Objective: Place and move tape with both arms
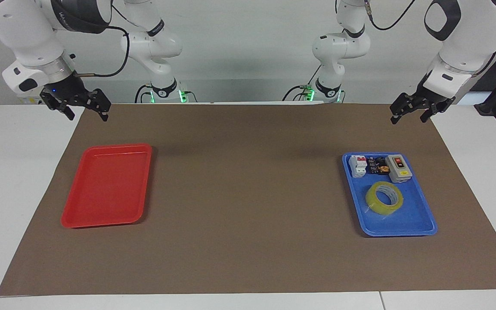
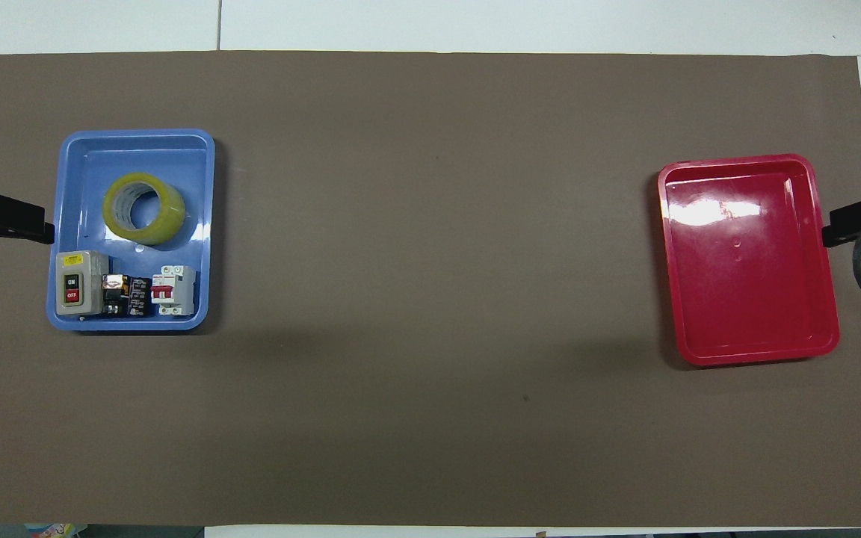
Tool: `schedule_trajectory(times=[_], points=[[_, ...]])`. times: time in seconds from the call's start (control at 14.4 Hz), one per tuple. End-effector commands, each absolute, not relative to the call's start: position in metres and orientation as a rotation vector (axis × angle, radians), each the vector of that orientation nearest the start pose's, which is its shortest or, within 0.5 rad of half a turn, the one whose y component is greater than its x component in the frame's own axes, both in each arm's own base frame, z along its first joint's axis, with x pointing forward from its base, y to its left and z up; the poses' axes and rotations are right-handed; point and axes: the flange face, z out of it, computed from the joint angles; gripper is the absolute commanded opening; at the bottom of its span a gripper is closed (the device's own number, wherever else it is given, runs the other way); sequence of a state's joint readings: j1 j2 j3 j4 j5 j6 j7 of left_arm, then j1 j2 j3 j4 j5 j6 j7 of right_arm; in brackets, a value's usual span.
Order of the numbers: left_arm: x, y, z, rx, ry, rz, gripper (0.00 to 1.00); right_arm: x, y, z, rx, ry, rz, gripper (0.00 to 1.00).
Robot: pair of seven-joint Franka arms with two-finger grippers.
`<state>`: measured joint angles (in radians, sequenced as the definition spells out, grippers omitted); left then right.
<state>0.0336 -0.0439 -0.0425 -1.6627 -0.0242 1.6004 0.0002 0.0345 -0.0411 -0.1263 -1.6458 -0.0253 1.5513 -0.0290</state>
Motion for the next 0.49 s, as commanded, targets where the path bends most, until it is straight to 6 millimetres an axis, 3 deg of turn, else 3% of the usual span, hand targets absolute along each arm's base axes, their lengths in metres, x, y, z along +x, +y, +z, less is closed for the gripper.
schedule_trajectory(times=[0.0, 0.42], points=[[0.5318, -0.0053, 0.6123, -3.158, 0.006, 0.027, 1.00, 0.5327, -0.0529, 0.6135, -3.141, 0.093, 0.066, 1.00], [0.5343, -0.0074, 0.6167, -3.163, 0.011, 0.015, 1.00, 0.5327, -0.0521, 0.6127, -3.141, 0.089, 0.068, 1.00]])
